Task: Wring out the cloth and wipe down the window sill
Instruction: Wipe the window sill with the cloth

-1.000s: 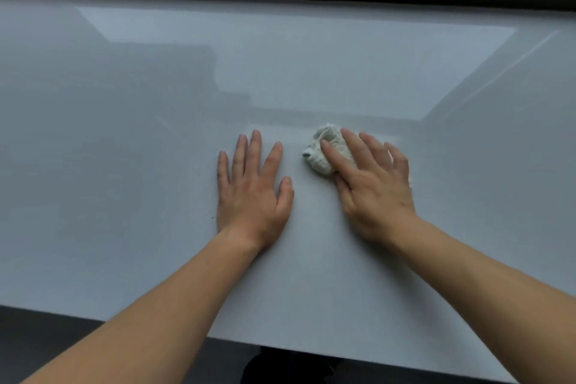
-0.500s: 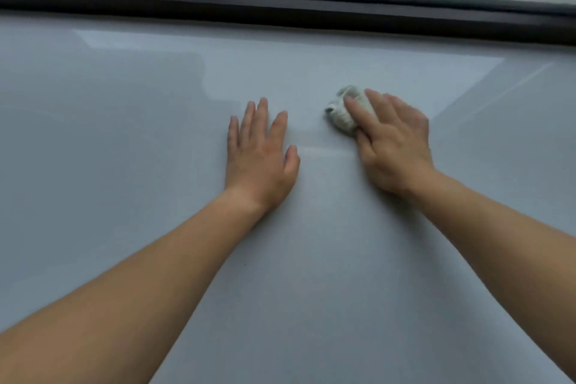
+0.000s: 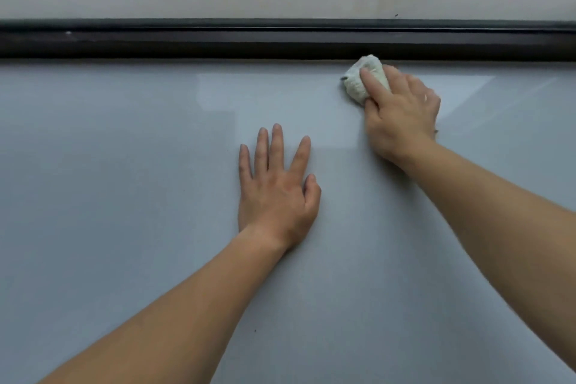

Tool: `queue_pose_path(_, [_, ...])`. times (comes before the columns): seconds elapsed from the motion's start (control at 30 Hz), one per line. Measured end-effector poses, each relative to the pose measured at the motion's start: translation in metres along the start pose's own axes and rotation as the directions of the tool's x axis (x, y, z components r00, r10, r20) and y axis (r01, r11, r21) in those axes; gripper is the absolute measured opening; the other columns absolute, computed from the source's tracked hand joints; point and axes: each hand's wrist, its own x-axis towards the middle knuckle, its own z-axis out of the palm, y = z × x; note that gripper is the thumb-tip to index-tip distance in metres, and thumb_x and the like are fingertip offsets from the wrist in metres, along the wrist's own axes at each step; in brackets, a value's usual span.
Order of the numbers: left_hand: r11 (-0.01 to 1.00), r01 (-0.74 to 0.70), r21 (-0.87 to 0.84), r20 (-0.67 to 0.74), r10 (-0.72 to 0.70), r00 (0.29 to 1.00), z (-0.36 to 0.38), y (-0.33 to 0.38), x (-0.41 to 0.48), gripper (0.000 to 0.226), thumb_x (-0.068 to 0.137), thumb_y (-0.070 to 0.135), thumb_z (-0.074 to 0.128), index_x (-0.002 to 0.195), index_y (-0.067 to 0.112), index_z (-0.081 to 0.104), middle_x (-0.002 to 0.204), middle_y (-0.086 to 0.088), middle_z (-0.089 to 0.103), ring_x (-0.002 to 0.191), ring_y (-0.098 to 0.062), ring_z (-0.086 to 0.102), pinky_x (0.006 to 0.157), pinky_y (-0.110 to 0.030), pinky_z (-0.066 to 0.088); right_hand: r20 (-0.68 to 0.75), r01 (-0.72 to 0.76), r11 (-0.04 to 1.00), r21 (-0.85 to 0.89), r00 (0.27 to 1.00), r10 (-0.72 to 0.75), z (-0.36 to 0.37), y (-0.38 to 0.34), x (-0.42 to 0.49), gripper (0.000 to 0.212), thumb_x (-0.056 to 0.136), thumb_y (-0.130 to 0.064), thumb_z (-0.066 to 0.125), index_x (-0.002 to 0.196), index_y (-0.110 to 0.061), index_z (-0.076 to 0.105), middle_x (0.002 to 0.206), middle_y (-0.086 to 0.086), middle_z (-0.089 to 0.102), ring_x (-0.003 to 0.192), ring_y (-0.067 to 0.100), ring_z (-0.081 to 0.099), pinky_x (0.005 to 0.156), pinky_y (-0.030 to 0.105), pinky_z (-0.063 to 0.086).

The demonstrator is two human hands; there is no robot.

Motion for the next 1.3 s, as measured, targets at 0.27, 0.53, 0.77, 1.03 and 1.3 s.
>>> queue_pose_path(0.27, [1.000, -0.014, 0.019, -0.003, 0.014, 1.000, 0.000, -0.001, 0.002, 0.062, 0.094, 0.049, 0.020, 0.154, 0.038, 0.010, 0.165, -0.012, -0.002, 0.151, -0.028, -0.012, 0.119, -0.056, -0.003, 0.048, 0.290, 0.957, -0.022, 0.956, -0.289, 0.004, -0.022, 0.013, 0.050, 0.099, -0.048, 0.028, 0.148, -0.043, 0.032, 0.156, -0.004, 0.032, 0.138, 0.027, 0.030, 0.110, 0.045, 0.021])
queue_pose_path(0.53, [1.000, -0.011, 0.025, 0.018, 0.011, 1.000, 0.001, -0.002, 0.000, 0.062, 0.095, 0.050, 0.017, 0.154, 0.038, 0.004, 0.165, -0.011, -0.005, 0.150, -0.027, -0.016, 0.119, -0.056, -0.003, -0.062, -0.200, 0.980, 0.013, 0.978, 0.200, -0.019, 0.089, 0.000, 0.049, 0.097, -0.040, 0.037, 0.146, -0.043, 0.036, 0.154, 0.000, 0.034, 0.135, 0.032, 0.031, 0.110, 0.049, 0.022])
queue_pose_path(0.77, [0.999, -0.012, 0.032, 0.017, 0.011, 1.000, 0.002, -0.002, 0.000, 0.062, 0.095, 0.049, 0.016, 0.155, 0.038, 0.005, 0.165, -0.011, -0.005, 0.150, -0.027, -0.015, 0.120, -0.055, -0.005, 0.033, 0.127, 0.991, -0.051, 0.992, -0.125, -0.021, 0.091, -0.045, 0.051, 0.097, -0.046, 0.031, 0.148, -0.041, 0.036, 0.156, 0.003, 0.035, 0.138, 0.032, 0.034, 0.112, 0.047, 0.024])
queue_pose_path(1.03, [1.000, -0.009, -0.002, 0.066, 0.009, 0.998, -0.009, 0.012, -0.010, 0.058, 0.098, 0.044, 0.021, 0.155, 0.030, 0.015, 0.165, -0.008, -0.002, 0.151, -0.026, -0.011, 0.118, -0.057, -0.008, -0.014, 0.047, 0.999, -0.023, 0.999, -0.047, -0.009, 0.058, -0.103, 0.050, 0.097, -0.042, 0.037, 0.147, -0.042, 0.036, 0.156, 0.001, 0.033, 0.138, 0.029, 0.030, 0.112, 0.047, 0.019])
queue_pose_path(1.3, [0.989, 0.004, -0.145, 0.073, 0.006, 0.997, 0.001, 0.070, -0.117, 0.060, 0.094, 0.046, 0.027, 0.148, 0.024, 0.039, 0.164, -0.009, 0.016, 0.152, -0.026, 0.005, 0.118, -0.063, 0.004, -0.003, -0.166, 0.986, 0.025, 0.986, 0.166, -0.019, 0.071, -0.094, 0.048, 0.100, -0.041, 0.036, 0.147, -0.044, 0.034, 0.159, -0.001, 0.028, 0.141, 0.027, 0.025, 0.114, 0.046, 0.014])
